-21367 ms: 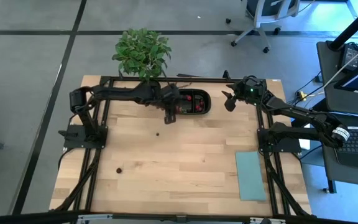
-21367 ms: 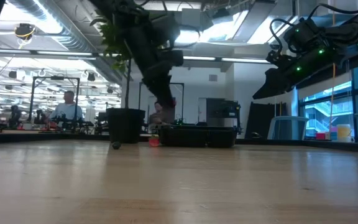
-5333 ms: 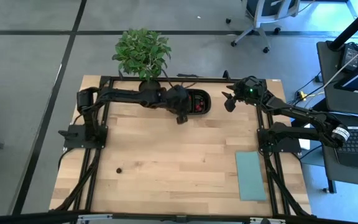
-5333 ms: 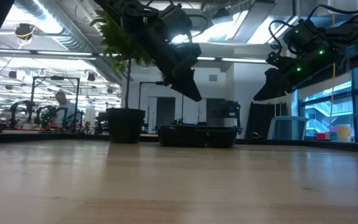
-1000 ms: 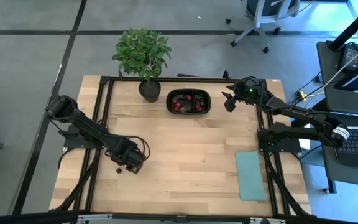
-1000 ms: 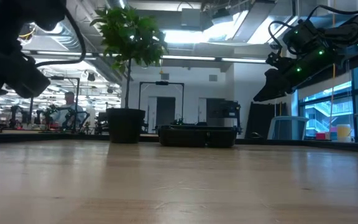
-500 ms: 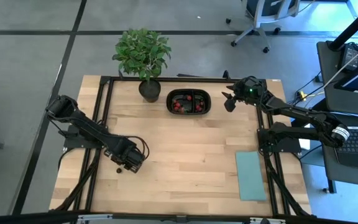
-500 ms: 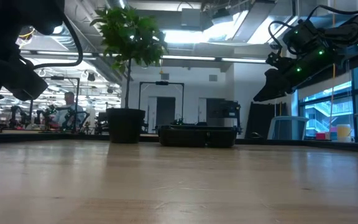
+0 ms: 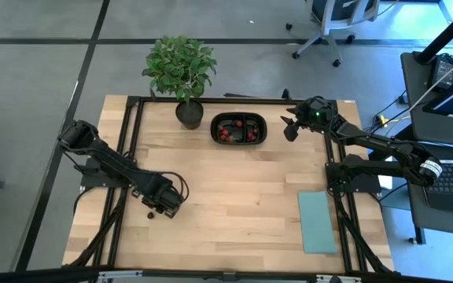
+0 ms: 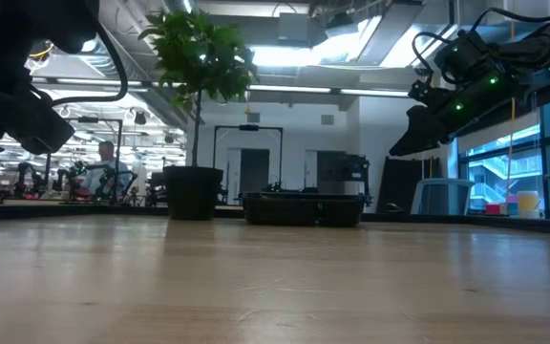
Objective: Pick and placing Produce into tupperware
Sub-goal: Put the black cherry into the black container
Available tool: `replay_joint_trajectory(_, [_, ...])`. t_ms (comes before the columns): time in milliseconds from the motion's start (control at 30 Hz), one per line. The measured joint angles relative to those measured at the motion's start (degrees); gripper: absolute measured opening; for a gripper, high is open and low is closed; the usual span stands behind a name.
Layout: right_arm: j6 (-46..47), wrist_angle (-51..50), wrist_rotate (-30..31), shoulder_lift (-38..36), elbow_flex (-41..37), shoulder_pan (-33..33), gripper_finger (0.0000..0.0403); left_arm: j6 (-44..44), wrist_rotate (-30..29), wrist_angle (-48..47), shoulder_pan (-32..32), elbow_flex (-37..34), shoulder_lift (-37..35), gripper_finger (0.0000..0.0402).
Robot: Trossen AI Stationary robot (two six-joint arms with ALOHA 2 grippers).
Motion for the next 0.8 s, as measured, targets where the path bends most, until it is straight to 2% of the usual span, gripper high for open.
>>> replay_joint_trajectory(467, [-0.02, 0.0, 0.02, 0.0, 0.0, -0.02, 0.0196, 0.51, 0.24, -0.01, 0.0, 0.0, 0.0, 0.0007])
replay_joint_trajectory(667, [-0.02, 0.0, 0.01, 0.0, 0.0, -0.02, 0.0196, 3.18, 0.78, 0.09, 0.28, 0.0, 0.0, 0.0008])
replay_joint_trajectory(800, [-0.07, 0.0, 0.0, 0.0, 0.0, -0.01, 0.0196, 7.76, 5.86, 2.83, 2.03, 0.0, 0.0, 0.0004])
